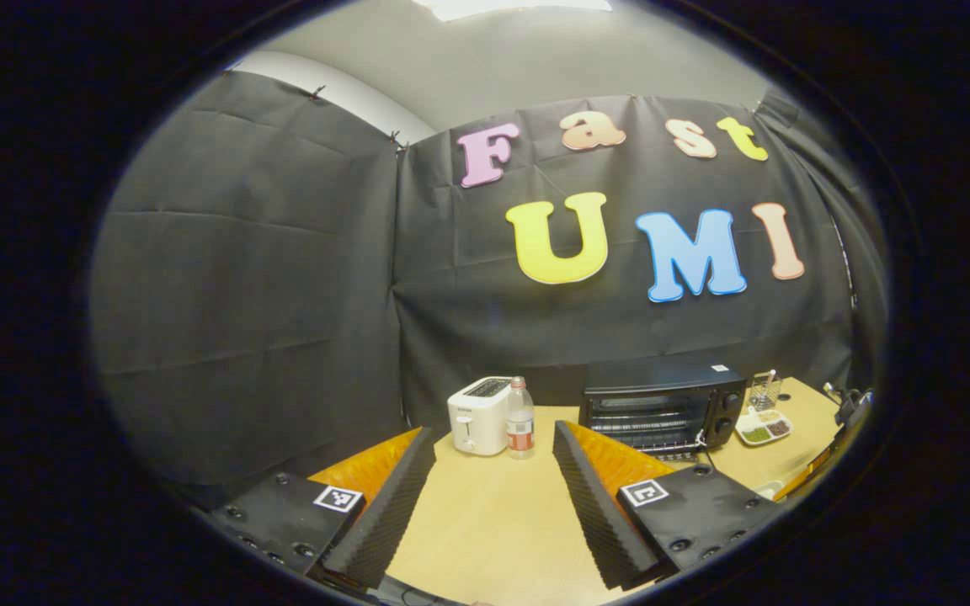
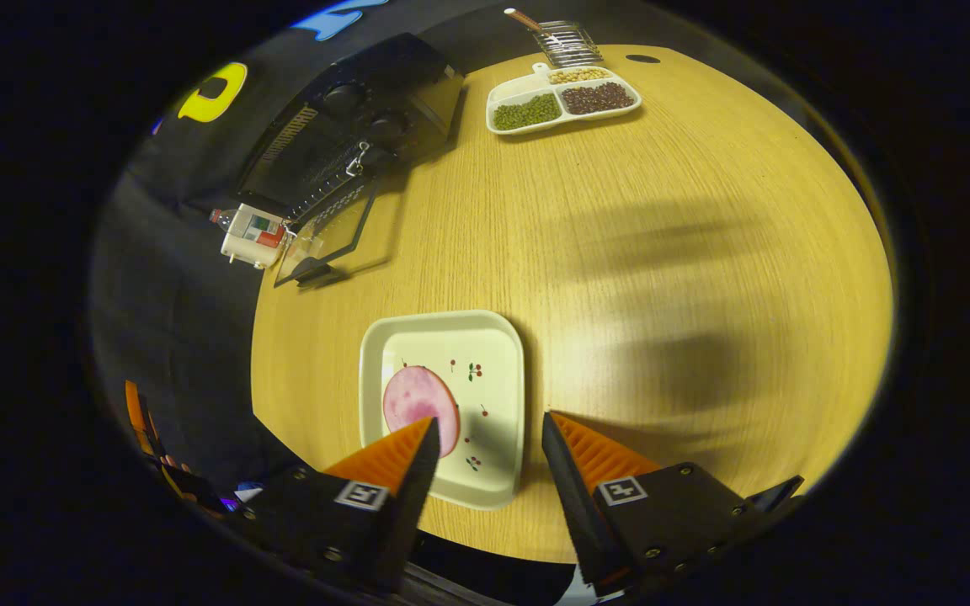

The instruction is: Open the electric oven with the left hand, put the food in, and close the electric oven.

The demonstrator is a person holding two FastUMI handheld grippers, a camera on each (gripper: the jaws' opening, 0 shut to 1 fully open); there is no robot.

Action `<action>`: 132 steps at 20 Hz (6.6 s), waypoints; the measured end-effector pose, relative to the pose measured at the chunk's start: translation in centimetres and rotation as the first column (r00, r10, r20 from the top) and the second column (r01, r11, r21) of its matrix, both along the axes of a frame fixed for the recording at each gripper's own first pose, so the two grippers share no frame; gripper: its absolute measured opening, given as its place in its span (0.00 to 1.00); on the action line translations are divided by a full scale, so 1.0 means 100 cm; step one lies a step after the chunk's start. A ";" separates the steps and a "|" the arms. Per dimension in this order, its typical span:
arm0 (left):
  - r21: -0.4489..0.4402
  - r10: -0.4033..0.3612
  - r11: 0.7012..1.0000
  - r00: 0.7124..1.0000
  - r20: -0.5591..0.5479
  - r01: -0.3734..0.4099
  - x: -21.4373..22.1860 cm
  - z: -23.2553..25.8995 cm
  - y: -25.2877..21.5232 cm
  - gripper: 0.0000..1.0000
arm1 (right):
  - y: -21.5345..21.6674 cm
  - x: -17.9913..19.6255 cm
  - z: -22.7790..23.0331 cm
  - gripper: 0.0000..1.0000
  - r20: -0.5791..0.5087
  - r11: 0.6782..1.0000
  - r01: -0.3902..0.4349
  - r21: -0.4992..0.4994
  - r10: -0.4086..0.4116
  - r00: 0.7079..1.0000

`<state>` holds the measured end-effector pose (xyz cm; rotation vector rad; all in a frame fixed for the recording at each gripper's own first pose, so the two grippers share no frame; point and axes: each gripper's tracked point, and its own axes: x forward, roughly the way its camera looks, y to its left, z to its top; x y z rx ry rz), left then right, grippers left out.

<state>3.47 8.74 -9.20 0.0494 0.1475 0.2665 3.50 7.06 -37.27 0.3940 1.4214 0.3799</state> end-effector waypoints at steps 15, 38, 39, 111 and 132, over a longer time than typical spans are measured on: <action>-0.020 0.028 0.999 0.999 0.023 -0.028 0.013 0.003 0.005 1.00 | -0.012 0.003 -0.012 0.01 -0.028 1.000 0.021 -0.023 -0.022 0.999; -0.011 -0.139 0.990 0.987 0.077 0.140 0.010 0.021 -0.069 0.90 | 0.035 0.022 0.079 0.00 0.030 0.894 0.367 0.257 -0.386 0.922; -0.019 -0.142 0.989 0.986 0.083 0.144 0.015 0.024 -0.067 0.91 | 0.042 0.026 0.084 0.00 0.035 0.890 0.373 0.261 -0.396 0.918; -0.047 -0.108 0.993 0.994 0.007 0.108 0.113 -0.039 0.104 0.95 | 0.261 0.215 0.136 0.96 0.080 0.547 0.664 0.510 -0.799 0.596; -0.202 -0.453 0.886 0.874 -0.175 0.418 0.118 -0.132 -0.086 0.91 | 0.073 0.108 0.194 0.97 0.764 0.893 0.406 0.194 -0.397 0.509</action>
